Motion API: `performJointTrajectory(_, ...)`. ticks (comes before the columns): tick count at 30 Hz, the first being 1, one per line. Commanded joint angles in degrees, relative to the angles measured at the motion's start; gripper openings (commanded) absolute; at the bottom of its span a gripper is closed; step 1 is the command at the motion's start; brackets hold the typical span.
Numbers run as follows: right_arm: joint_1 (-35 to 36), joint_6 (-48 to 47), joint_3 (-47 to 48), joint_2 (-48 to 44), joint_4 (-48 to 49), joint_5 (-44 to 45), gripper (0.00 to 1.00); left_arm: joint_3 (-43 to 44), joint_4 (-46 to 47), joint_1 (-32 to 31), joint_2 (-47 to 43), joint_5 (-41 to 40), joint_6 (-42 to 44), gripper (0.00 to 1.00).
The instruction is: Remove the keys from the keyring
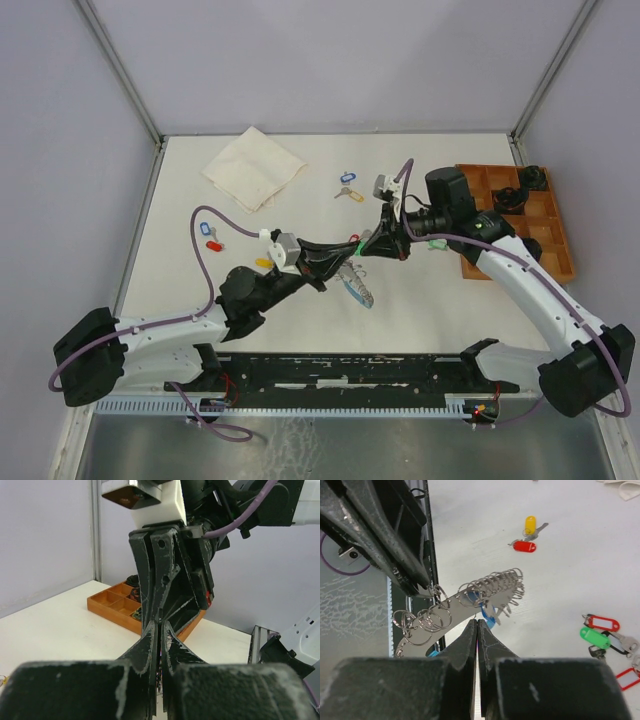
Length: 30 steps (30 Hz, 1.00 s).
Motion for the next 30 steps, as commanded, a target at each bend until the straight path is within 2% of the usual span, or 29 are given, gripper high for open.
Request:
performJointTrajectory(1,2.0,-4.4,-0.5,-0.4,0.5,-6.1,0.06,1.5,3.8,0.2,-0.5,0.1,1.9,0.03)
performJointTrajectory(9,3.9,-15.7,2.2,-1.3,-9.9,-12.1,0.05,2.4,3.0,0.3,0.4,1.2,2.5,0.03)
performJointTrajectory(12,3.8,-16.4,3.2,-1.6,-11.4,-11.1,0.07,2.6,1.7,0.3,-0.1,2.2,3.1,0.03)
performJointTrajectory(15,3.4,-15.3,4.2,-1.6,-11.6,-9.0,0.12,3.0,0.0,0.4,-1.0,3.7,3.9,0.03)
performJointTrajectory(24,-1.0,-11.1,4.5,-0.8,-9.8,-12.9,0.25,3.4,-5.7,1.0,-4.9,9.5,7.2,0.03)
performJointTrajectory(28,-2.3,-8.5,3.6,-0.2,-6.7,-14.5,0.31,4.4,-9.2,2.3,-6.2,14.9,8.5,0.03)
performJointTrajectory(30,-2.6,-8.8,3.3,0.2,-4.6,-15.4,0.39,5.3,-11.5,3.8,-6.5,19.5,8.8,0.03)
